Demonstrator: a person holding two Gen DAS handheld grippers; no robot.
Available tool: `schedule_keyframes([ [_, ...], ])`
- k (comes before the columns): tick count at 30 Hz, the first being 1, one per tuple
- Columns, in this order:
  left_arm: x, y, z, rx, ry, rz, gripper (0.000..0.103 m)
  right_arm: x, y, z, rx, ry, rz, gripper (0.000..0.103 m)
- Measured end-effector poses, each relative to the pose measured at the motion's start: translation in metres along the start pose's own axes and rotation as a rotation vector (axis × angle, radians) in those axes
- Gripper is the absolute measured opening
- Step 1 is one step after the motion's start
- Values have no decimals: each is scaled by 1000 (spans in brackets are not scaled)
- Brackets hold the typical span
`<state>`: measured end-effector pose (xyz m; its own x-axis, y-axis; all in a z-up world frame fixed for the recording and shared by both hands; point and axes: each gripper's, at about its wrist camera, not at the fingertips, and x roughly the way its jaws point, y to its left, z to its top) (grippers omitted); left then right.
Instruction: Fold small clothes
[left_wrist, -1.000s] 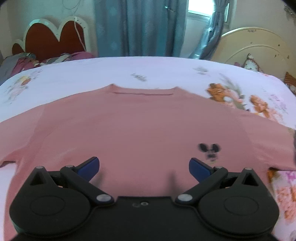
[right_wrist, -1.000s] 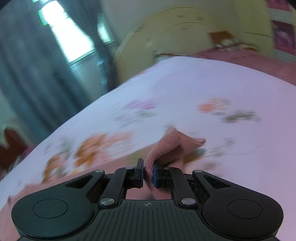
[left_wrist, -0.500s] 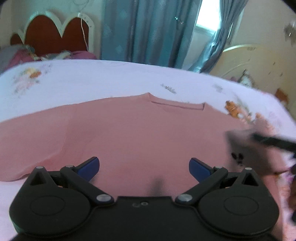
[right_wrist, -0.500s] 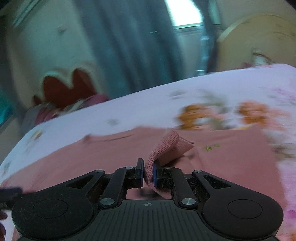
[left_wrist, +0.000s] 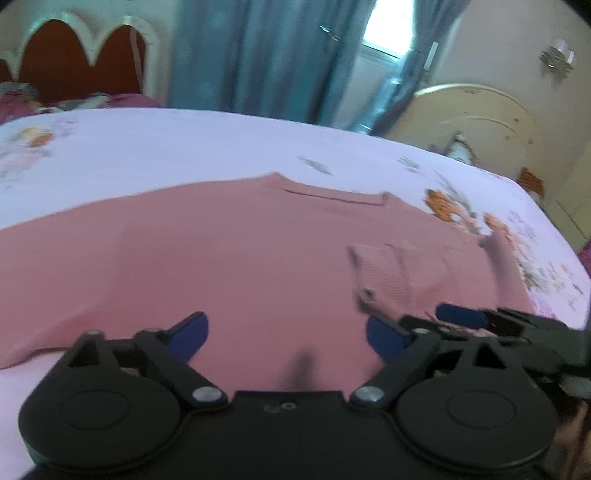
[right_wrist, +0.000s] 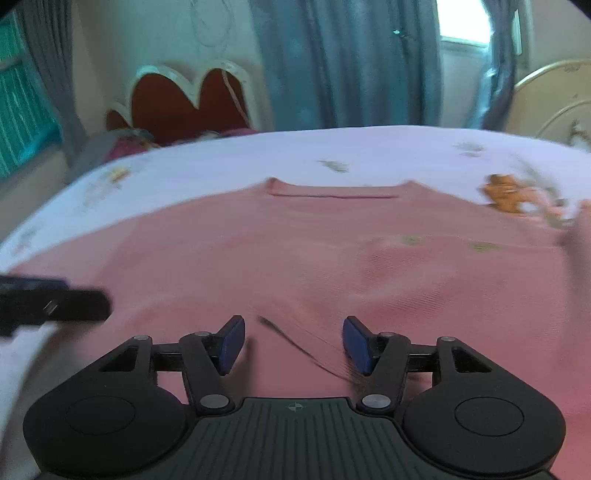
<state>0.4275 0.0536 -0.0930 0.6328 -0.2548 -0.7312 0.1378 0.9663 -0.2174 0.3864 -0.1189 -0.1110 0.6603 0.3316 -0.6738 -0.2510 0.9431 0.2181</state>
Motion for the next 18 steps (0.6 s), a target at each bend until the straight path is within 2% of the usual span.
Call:
schedule_keyframes([
  [2,21,-14,3,-12,23,-78,73,-15,-28,-5,53,2,-7,49],
  [3,31,-21,4,-20,34,-106,71,-22,-39,-8,75,13,-25,37],
  [4,43,-29,5,-24,49,-123,65,-27,-51,-11,96,29,-53,34],
  [5,54,-35,6,-25,66,-132,53,-33,-62,-14,116,38,-66,33],
  [7,75,-43,8,-51,102,-139,42,-46,-84,-19,155,48,-91,23],
  [9,93,-48,13,-96,125,-175,35,-57,-104,-22,190,65,-130,23],
  [13,111,-58,20,-119,125,-236,7,-77,-138,-31,246,74,-183,23],
  [15,111,-61,25,-106,97,-236,6,-90,-154,-38,284,70,-194,23],
  [18,84,-54,35,-95,-14,-230,7,-90,-165,-36,316,47,-216,23],
])
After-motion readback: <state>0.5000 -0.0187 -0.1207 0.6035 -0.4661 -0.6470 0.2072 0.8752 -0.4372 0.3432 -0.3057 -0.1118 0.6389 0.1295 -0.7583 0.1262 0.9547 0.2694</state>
